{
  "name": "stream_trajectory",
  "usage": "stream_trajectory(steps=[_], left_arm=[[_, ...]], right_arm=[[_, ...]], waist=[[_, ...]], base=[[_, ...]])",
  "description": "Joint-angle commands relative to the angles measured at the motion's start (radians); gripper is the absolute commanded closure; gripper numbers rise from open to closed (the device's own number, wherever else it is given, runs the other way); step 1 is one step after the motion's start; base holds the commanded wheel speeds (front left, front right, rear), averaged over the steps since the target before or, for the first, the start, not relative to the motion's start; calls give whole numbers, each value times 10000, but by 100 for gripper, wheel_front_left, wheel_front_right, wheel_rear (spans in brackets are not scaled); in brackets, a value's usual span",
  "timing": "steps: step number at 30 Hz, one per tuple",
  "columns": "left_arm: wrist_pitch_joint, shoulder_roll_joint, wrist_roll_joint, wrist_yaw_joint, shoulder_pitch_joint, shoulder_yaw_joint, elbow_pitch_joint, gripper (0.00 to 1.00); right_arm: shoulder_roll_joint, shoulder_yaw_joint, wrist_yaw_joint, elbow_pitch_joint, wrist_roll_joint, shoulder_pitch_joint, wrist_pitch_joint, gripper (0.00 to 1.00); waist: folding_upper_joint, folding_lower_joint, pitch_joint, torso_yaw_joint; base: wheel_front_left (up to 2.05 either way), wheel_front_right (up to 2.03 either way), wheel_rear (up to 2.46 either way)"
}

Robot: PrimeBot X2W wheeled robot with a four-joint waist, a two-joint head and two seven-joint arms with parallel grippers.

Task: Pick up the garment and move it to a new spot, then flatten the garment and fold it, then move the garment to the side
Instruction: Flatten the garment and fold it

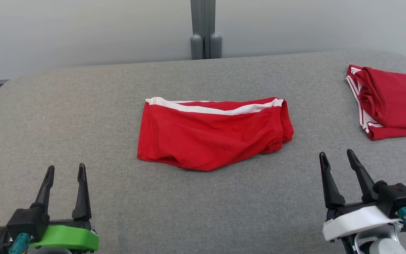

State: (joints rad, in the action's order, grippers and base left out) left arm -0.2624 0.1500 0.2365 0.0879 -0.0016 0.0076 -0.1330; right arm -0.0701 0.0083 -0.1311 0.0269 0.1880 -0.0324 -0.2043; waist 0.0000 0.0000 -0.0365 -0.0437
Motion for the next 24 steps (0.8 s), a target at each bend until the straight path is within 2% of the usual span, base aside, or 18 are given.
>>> stream_trajectory(steps=[1,13,17,24], left_arm=[[-25,-18,-56,38,-178,64,-104,0],[-26,-196,-364,129,-397,243,-534,0],[-26,-312,-403,166,-584,172,-572,0],[-26,-593,-523,194,-1058,5,-612,0]], right_arm=[[18,-34,11,43,-72,-30,-13,0],[66,-54,11,473,-260,202,123,0],[-70,58,11,886,-446,834,204,0],[-328,333,11,2169,-879,2804,409,0]], waist=[[0,0,5,-13],[0,0,-111,-101],[0,0,-309,-254],[0,0,-854,-686]], base=[[0,0,0],[0,0,0],[0,0,0],[0,0,0]])
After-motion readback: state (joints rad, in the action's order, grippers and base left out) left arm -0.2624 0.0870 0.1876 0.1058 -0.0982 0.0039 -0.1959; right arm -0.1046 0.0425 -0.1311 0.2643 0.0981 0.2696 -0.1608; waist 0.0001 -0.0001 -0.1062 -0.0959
